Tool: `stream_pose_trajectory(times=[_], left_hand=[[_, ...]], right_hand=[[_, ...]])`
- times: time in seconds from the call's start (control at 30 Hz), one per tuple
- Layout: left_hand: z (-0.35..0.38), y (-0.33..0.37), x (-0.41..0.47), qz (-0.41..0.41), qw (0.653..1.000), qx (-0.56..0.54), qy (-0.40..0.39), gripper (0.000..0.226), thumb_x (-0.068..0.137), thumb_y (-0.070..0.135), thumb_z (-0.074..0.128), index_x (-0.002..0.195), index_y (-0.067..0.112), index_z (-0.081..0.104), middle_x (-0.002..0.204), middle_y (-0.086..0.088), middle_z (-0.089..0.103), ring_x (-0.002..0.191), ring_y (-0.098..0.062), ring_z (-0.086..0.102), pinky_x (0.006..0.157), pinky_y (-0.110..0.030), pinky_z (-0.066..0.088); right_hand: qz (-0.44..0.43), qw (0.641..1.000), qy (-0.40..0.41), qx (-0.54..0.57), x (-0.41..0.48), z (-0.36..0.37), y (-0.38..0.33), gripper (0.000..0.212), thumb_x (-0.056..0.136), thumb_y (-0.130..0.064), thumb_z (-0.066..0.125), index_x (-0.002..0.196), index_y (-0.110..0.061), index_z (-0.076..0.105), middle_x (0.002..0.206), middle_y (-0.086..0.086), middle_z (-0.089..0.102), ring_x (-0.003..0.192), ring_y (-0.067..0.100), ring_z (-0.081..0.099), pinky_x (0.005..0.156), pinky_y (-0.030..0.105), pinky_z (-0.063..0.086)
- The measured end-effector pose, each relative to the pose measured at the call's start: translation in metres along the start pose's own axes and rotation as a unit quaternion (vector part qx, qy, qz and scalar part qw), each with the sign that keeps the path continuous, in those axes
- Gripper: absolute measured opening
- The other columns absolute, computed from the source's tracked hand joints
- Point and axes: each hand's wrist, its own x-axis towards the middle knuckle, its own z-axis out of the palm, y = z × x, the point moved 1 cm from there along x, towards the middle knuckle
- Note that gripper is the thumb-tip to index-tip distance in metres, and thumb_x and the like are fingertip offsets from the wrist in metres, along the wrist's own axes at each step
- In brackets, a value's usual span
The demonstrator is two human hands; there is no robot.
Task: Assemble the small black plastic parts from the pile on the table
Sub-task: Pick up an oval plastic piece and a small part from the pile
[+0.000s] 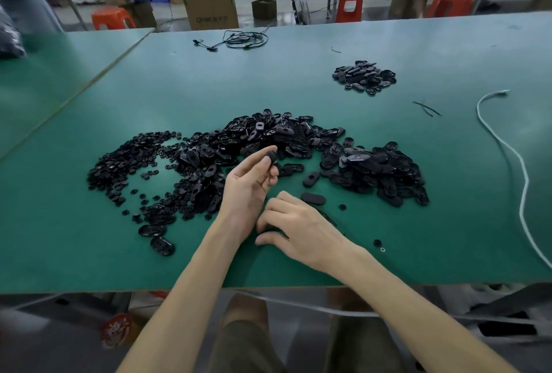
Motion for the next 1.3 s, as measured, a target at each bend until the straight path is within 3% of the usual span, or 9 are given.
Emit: stream_pose_trajectory(times=[0.17, 0.3, 0.4, 0.47, 0.57, 0.73, 0.93, 1.13, 1.3], left_hand=[[-0.002, 0.000, 0.001, 0.001, 1.000, 0.028, -0.009, 0.026, 0.094, 0.003, 0.066, 0.119, 0.004, 0.074, 0.081, -0.002, 0.068, 0.073, -0.012, 0.060, 0.069, -0.021, 0.052], [-0.002, -0.007, 0.001, 0.022, 0.990, 0.132, -0.040, 0.026, 0.099, 0.004, 0.064, 0.122, 0.006, 0.075, 0.076, -0.003, 0.060, 0.075, -0.015, 0.053, 0.079, -0.032, 0.044], [-0.001, -0.010, 0.000, 0.024, 0.985, 0.168, -0.044, 0.026, 0.101, 0.004, 0.063, 0.123, 0.010, 0.075, 0.081, -0.004, 0.065, 0.083, -0.020, 0.055, 0.091, -0.040, 0.048], [-0.002, -0.010, 0.000, 0.023, 0.986, 0.163, -0.038, 0.028, 0.102, 0.002, 0.060, 0.125, 0.009, 0.074, 0.085, -0.007, 0.070, 0.086, -0.021, 0.060, 0.094, -0.038, 0.052], [-0.001, -0.011, 0.000, 0.022, 0.985, 0.167, -0.036, 0.031, 0.103, -0.001, 0.056, 0.129, 0.007, 0.071, 0.088, -0.010, 0.072, 0.081, -0.019, 0.061, 0.085, -0.030, 0.054], [0.000, -0.012, 0.000, 0.036, 0.977, 0.210, -0.029, 0.030, 0.101, -0.002, 0.061, 0.127, 0.008, 0.071, 0.107, -0.012, 0.076, 0.080, -0.017, 0.064, 0.080, -0.027, 0.055], [0.001, -0.012, -0.002, 0.053, 0.974, 0.217, -0.035, 0.022, 0.097, 0.001, 0.068, 0.118, 0.004, 0.075, 0.106, -0.013, 0.077, 0.084, -0.016, 0.068, 0.078, -0.027, 0.057], [0.002, -0.013, -0.003, 0.043, 0.977, 0.207, -0.038, 0.024, 0.102, 0.001, 0.060, 0.123, 0.000, 0.072, 0.114, -0.018, 0.077, 0.100, -0.035, 0.074, 0.084, -0.032, 0.058], [0.004, -0.012, -0.004, 0.048, 0.971, 0.231, -0.048, 0.023, 0.102, 0.001, 0.061, 0.119, 0.005, 0.075, 0.111, -0.015, 0.078, 0.105, -0.041, 0.073, 0.089, -0.036, 0.058]], right_hand=[[0.160, 0.971, 0.081, 0.156, 0.003, -0.011, 0.016, 0.005, 0.092, -0.016, 0.078, 0.095, -0.017, 0.075, 0.087, -0.017, 0.068, 0.088, 0.006, 0.054, 0.082, 0.016, 0.041], [0.246, 0.918, 0.163, 0.266, 0.001, -0.016, 0.029, 0.008, 0.092, -0.011, 0.077, 0.092, -0.018, 0.075, 0.085, -0.012, 0.074, 0.080, 0.009, 0.066, 0.079, 0.029, 0.054], [0.254, 0.908, 0.176, 0.284, 0.000, -0.015, 0.028, 0.008, 0.094, -0.012, 0.077, 0.093, -0.019, 0.075, 0.090, -0.008, 0.077, 0.082, 0.011, 0.069, 0.080, 0.032, 0.056], [0.257, 0.894, 0.198, 0.309, 0.000, -0.015, 0.029, 0.009, 0.093, -0.010, 0.077, 0.092, -0.018, 0.074, 0.093, -0.006, 0.079, 0.085, 0.009, 0.072, 0.082, 0.028, 0.057], [0.262, 0.868, 0.234, 0.352, -0.002, -0.019, 0.032, 0.008, 0.093, -0.009, 0.076, 0.095, -0.016, 0.073, 0.094, -0.002, 0.080, 0.092, 0.016, 0.075, 0.085, 0.028, 0.058], [0.278, 0.824, 0.264, 0.417, -0.005, -0.022, 0.034, 0.017, 0.096, -0.007, 0.071, 0.105, -0.020, 0.078, 0.093, 0.000, 0.081, 0.088, 0.008, 0.071, 0.068, 0.021, 0.051], [0.277, 0.808, 0.280, 0.438, -0.006, -0.021, 0.036, 0.014, 0.098, -0.008, 0.070, 0.104, -0.017, 0.079, 0.094, 0.006, 0.081, 0.087, 0.014, 0.071, 0.069, 0.022, 0.051], [0.290, 0.786, 0.304, 0.454, -0.007, -0.018, 0.038, 0.015, 0.095, -0.006, 0.072, 0.109, -0.010, 0.067, 0.093, 0.010, 0.080, 0.076, 0.013, 0.068, 0.066, 0.023, 0.052], [0.295, 0.799, 0.307, 0.425, -0.007, -0.016, 0.040, 0.008, 0.095, -0.009, 0.073, 0.100, -0.015, 0.072, 0.093, 0.007, 0.080, 0.088, 0.018, 0.073, 0.068, 0.024, 0.053]])
